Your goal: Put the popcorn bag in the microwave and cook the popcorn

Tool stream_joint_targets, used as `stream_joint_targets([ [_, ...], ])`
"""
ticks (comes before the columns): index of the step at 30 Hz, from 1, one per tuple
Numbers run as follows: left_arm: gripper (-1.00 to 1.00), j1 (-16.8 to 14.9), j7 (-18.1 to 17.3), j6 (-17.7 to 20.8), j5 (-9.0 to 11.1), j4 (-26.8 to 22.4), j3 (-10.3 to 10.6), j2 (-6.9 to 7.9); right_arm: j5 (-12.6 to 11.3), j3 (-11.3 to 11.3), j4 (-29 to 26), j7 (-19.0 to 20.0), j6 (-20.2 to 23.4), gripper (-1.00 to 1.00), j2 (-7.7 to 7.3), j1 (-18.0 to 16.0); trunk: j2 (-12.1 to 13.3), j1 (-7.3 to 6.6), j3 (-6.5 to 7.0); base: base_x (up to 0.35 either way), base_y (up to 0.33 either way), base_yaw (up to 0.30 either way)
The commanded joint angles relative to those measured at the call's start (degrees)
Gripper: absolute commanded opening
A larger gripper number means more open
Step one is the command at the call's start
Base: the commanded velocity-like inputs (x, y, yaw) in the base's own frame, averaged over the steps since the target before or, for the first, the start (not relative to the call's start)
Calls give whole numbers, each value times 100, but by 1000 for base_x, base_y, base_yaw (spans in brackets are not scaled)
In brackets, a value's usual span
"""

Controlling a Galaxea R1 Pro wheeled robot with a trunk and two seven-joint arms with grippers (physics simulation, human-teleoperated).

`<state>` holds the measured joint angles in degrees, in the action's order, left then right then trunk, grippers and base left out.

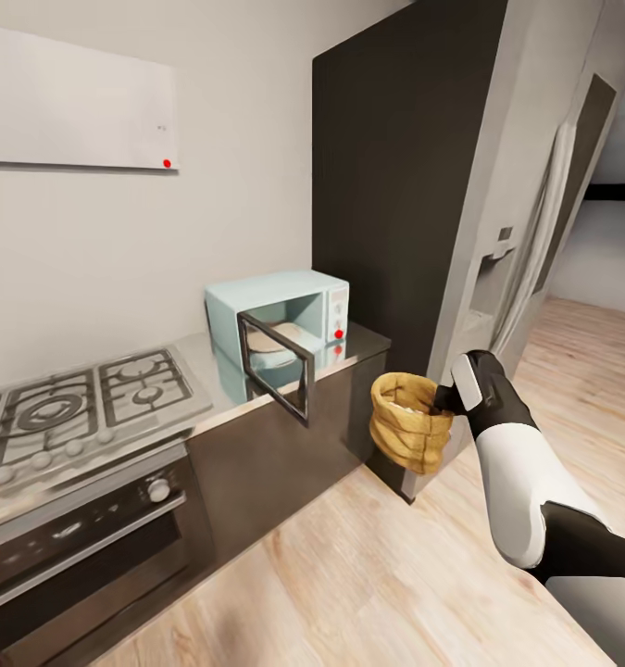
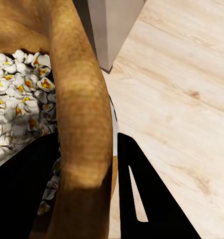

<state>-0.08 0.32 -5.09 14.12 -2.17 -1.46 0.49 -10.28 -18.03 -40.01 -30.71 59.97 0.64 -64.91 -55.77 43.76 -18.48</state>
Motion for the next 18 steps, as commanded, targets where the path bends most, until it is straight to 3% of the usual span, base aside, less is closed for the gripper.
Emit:
stream_joint_targets([
  [1, 100, -1, 3, -15, 11, -2, -12, -3, -63, -17, -7, -58, 3, -100, 2, -4, -4, 3, -7, 306, -184, 0],
  [9, 100, -1, 3, -28, 11, -2, -16, -5, -62, -17, -9, -58, 3, -100, -3, -4, -4, 3, -7, 297, -201, 11],
  [18, 100, -1, 3, -40, 11, -2, -21, -5, -59, -17, -7, -58, 3, -100, -6, -4, -4, 3, -7, 78, -61, 244],
])
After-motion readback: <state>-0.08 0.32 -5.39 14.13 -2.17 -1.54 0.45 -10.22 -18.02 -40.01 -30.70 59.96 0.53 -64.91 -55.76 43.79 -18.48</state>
